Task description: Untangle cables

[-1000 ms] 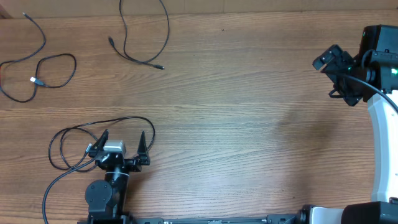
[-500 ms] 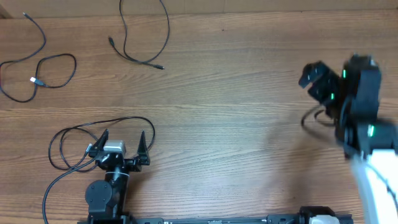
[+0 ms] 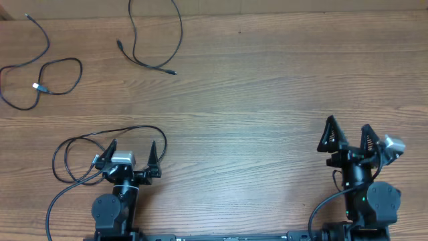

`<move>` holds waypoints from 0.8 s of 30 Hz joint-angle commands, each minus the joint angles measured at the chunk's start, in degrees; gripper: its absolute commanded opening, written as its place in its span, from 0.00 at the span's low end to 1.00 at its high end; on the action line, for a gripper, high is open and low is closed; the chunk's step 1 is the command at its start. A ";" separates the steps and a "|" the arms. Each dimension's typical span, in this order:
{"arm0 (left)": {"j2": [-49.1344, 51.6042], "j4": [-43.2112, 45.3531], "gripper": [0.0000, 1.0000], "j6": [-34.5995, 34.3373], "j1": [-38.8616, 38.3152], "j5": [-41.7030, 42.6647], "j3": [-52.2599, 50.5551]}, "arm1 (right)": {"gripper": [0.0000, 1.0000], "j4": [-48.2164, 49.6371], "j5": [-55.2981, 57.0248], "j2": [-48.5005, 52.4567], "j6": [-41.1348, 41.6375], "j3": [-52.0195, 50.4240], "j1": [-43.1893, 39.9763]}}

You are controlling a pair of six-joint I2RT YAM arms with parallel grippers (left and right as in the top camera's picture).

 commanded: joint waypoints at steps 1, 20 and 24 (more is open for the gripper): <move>-0.39 0.13 1.00 0.39 -0.11 -0.59 -0.44 | 1.00 1.60 -0.59 -3.67 -4.02 -3.63 -0.11; -0.39 0.13 1.00 0.39 -0.11 -0.59 -0.44 | 1.00 4.13 -11.96 -11.04 -14.73 -15.50 -2.21; -0.39 0.13 1.00 0.39 -0.11 -0.59 -0.44 | 1.00 4.15 -14.93 -10.91 -20.15 -15.54 -0.35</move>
